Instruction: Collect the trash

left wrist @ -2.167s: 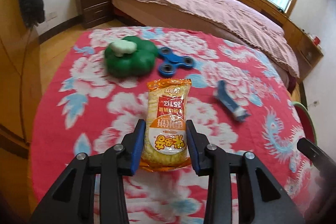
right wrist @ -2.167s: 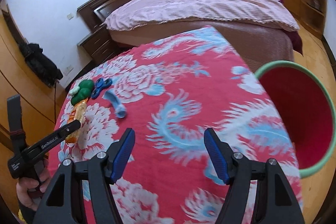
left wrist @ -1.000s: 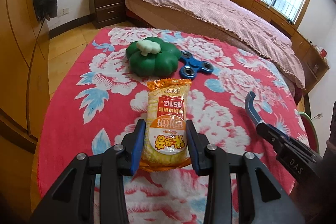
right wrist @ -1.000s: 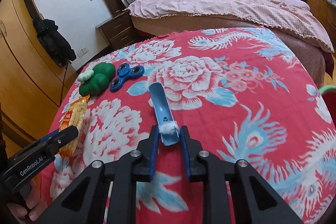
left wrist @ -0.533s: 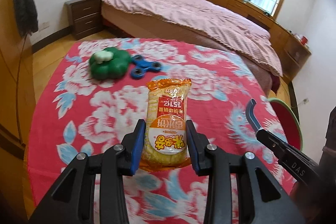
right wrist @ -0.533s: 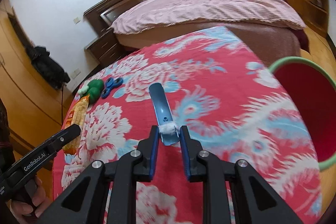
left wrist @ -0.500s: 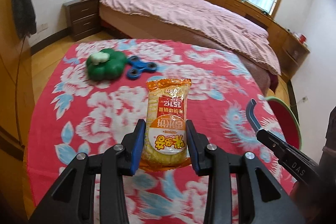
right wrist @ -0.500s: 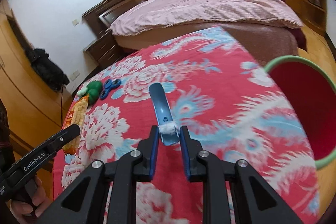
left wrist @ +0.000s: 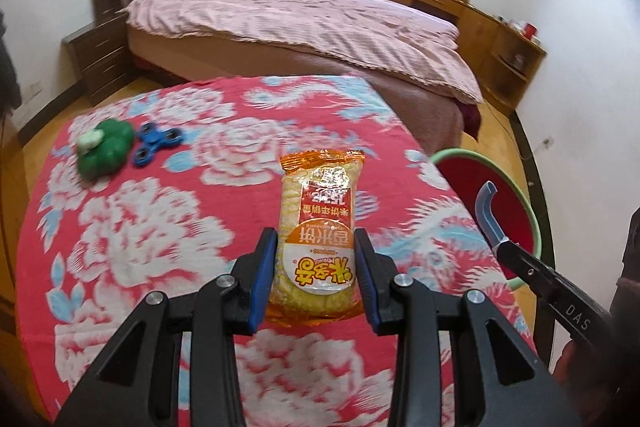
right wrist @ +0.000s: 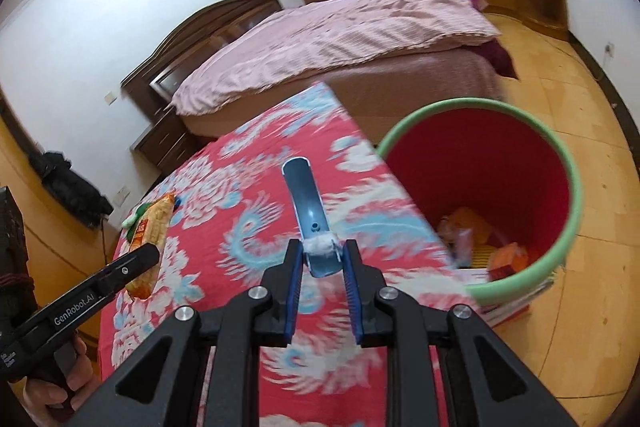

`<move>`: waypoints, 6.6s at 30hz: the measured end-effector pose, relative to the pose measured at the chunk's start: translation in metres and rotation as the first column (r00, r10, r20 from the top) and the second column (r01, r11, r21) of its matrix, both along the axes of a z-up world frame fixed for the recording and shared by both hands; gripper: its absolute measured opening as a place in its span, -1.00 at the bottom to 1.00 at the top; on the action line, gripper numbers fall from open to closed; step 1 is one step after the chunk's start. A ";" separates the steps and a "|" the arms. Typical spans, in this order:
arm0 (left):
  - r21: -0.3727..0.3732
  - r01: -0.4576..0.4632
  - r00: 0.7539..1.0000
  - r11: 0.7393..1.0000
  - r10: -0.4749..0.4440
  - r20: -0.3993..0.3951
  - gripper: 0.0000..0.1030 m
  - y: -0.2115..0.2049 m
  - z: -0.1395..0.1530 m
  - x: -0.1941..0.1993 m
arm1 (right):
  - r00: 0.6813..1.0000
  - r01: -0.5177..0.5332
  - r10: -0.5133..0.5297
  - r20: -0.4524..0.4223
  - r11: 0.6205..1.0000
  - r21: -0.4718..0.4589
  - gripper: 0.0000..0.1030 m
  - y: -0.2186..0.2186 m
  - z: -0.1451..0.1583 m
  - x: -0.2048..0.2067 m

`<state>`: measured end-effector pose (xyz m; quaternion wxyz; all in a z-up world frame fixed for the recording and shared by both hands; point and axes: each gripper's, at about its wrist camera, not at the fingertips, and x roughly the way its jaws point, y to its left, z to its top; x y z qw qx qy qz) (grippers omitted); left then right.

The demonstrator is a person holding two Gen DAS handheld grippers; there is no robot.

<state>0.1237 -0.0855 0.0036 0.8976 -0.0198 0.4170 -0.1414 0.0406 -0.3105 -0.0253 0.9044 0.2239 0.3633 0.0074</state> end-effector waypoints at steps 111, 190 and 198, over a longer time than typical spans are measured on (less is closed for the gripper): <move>0.016 -0.244 0.961 0.970 0.239 0.136 0.15 0.077 0.041 -0.095 | 0.992 0.008 0.007 0.126 0.992 -0.124 0.92 0.062 0.054 -0.083; 0.025 -0.268 0.955 0.963 0.262 0.141 0.15 0.080 0.043 -0.097 | 0.992 0.008 0.007 0.127 0.992 -0.123 0.92 0.062 0.055 -0.085; 0.025 -0.268 0.955 0.963 0.262 0.142 0.15 0.080 0.043 -0.097 | 0.992 0.009 0.007 0.127 0.992 -0.123 0.92 0.062 0.055 -0.085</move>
